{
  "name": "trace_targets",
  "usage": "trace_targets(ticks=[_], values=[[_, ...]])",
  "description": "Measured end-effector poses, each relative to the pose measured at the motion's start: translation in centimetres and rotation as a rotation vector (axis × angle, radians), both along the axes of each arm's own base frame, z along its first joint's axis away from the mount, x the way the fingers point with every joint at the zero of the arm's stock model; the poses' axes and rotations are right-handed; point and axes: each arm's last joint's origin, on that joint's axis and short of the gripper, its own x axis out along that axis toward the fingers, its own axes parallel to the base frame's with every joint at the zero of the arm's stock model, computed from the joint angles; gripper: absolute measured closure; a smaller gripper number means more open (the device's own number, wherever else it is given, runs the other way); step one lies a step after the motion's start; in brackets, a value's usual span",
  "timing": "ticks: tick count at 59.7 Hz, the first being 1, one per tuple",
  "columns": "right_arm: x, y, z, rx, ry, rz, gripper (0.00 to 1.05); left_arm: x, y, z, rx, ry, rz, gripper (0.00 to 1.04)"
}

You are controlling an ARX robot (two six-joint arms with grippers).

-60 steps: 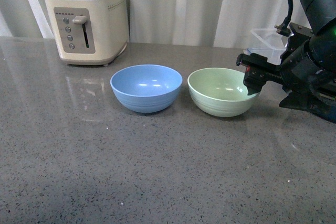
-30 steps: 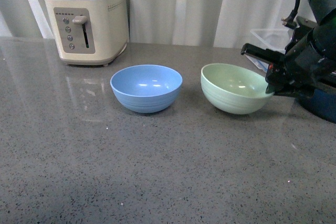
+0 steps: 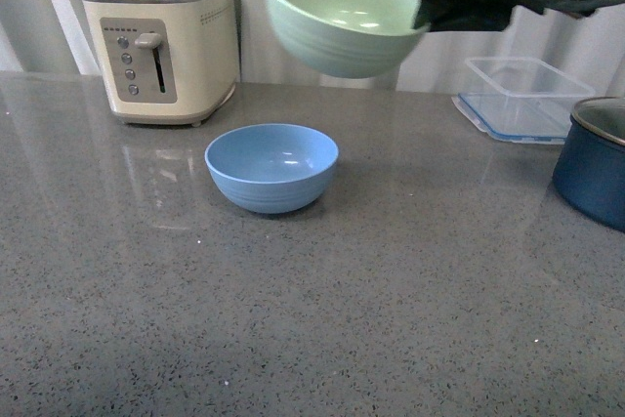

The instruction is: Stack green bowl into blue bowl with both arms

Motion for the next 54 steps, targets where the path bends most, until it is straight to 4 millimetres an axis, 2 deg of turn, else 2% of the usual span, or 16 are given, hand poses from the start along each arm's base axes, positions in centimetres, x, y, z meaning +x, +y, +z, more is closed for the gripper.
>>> trace_targets(ticks=[7,14,27,36,46,54], values=[[-0.1,3.4,-1.0,-0.043,0.004,0.065,1.04,0.0,0.0,0.0,0.000,0.000,0.000,0.07],[0.3,5.7,-2.9,-0.089,0.034,0.092,1.04,0.0,0.0,0.0,0.000,0.000,0.000,0.07],[2.7,7.4,-6.2,-0.171,0.079,0.050,1.04,0.0,0.0,0.0,0.000,0.000,0.000,0.07],[3.6,7.3,-6.7,-0.210,0.072,0.028,1.03,0.0,0.0,0.0,0.000,0.000,0.000,0.07],[3.9,7.0,-6.8,-0.218,0.064,0.016,0.79,0.0,0.0,0.0,0.000,0.000,0.000,0.07],[3.4,6.3,-5.3,-0.156,0.036,0.037,0.58,0.0,0.0,0.0,0.000,0.000,0.000,0.07]])
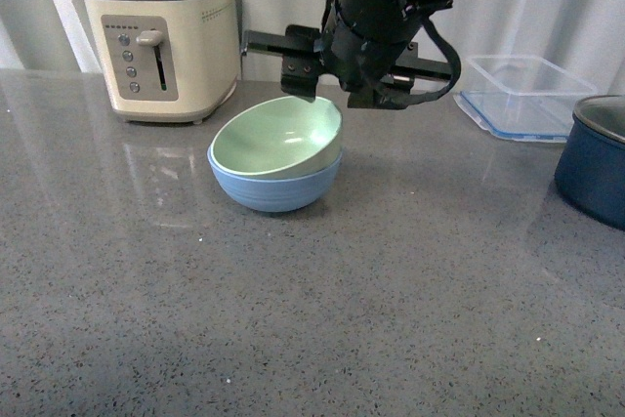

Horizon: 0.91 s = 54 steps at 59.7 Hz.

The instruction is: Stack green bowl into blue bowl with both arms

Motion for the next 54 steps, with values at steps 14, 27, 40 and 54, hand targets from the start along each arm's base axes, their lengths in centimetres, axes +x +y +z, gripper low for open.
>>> trace_targets(ticks=[14,27,40,54], values=[[-6.2,-4.1,6.7,0.213,-0.174,0.099,0.19,0.0,0.0,0.0,0.000,0.000,0.000,0.07],[-13.2,-10.1,6.5,0.022,-0.635,-0.169,0.29,0.0,0.0,0.0,0.000,0.000,-0.002,0.07],[-17.4,-14.8,0.3,-0.137,-0.646,-0.180,0.66,0.0,0.0,0.0,0.000,0.000,-0.001,0.07],[-21.3,-17.6,-2.5,-0.157,-0.650,-0.174,1.04,0.0,0.0,0.0,0.000,0.000,0.000,0.07]])
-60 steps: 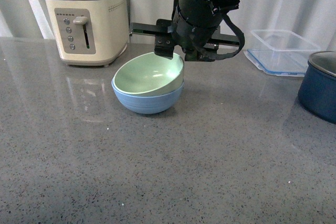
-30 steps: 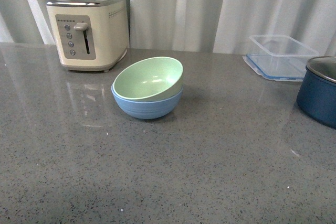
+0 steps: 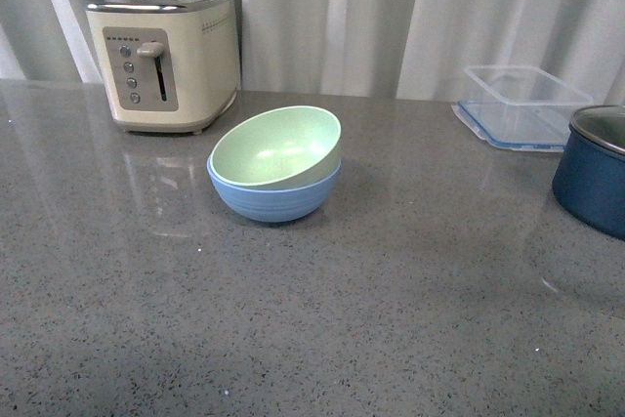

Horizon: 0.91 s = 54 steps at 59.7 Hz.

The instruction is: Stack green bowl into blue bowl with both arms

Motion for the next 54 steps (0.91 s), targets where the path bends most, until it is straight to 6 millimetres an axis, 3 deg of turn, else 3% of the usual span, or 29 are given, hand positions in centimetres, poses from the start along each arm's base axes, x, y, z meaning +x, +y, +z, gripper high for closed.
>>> trace_targets(ticks=[13,36,54], values=[[-3.3,-1.9,-2.2,0.001,-0.002,-0.003,1.04,0.0,0.0,0.0,0.000,0.000,0.000,0.07],[-6.2,-3.8,-3.8,0.002,0.003,-0.008,1.04,0.0,0.0,0.0,0.000,0.000,0.000,0.07],[-7.7,-3.8,-4.8,0.002,-0.014,-0.006,1.04,0.0,0.0,0.0,0.000,0.000,0.000,0.07]])
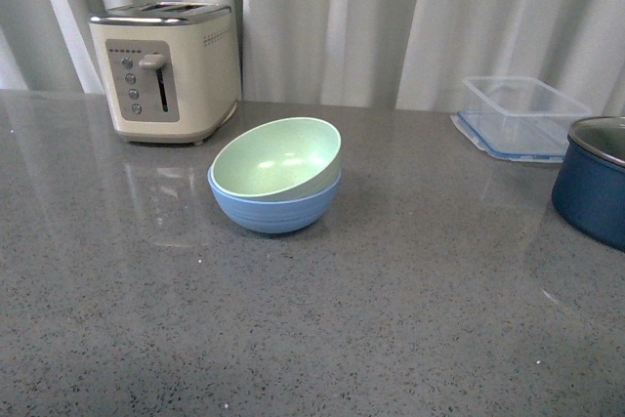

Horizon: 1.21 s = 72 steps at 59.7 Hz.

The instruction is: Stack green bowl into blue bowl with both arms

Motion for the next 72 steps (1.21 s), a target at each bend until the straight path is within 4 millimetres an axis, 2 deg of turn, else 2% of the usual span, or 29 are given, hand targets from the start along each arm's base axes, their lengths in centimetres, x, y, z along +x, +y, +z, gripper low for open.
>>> trace_targets(ticks=[6,72], values=[[-0.3,0.0,-0.4,0.000,0.013,0.000,1.04,0.0,0.0,0.0,0.000,0.000,0.000,0.07],[-3.7,0.0,-0.4,0.000,0.003,0.001,1.04,0.0,0.0,0.0,0.000,0.000,0.000,0.07]])
